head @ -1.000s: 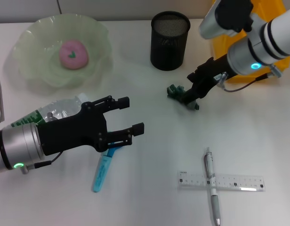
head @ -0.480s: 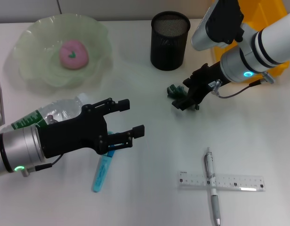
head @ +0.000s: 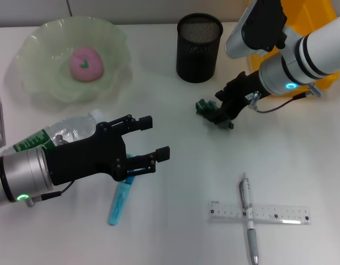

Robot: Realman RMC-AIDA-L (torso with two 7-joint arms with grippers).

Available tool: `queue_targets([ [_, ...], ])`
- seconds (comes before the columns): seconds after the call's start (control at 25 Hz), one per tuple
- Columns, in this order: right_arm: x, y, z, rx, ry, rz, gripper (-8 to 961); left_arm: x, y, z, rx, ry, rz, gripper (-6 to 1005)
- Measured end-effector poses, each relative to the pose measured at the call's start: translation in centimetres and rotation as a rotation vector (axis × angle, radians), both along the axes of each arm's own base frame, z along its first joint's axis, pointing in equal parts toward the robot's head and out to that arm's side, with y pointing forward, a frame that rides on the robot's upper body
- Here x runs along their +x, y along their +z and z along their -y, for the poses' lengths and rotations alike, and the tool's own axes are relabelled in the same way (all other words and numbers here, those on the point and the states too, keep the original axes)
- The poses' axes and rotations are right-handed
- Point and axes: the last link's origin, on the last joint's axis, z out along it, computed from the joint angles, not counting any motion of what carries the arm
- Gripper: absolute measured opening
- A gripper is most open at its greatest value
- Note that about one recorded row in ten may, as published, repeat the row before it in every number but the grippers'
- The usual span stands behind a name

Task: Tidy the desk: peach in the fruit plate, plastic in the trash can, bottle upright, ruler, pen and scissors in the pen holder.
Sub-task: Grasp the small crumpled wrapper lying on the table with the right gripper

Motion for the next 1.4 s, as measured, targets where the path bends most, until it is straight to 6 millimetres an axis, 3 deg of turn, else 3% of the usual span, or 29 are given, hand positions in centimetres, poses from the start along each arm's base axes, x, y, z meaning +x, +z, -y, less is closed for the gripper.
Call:
queue_targets([
  [0.28,0.11,-0.09,-0.01,0.003,0.003,0.006,603,0.09,0.04,-0.02,-0.001,-0.002,0.003,812],
  [0.6,0.08,0.05,-0.02,0.008,0.012,-0.005,213,0.10,0.07,0.01,-0.002,-0.002,0.005,812],
  [1.4,-0.11,0.13,-0.01,0.004,0.016,-0.008,75,0.11,0.25,-0.16,-0.001,-0.006,0.002,812],
])
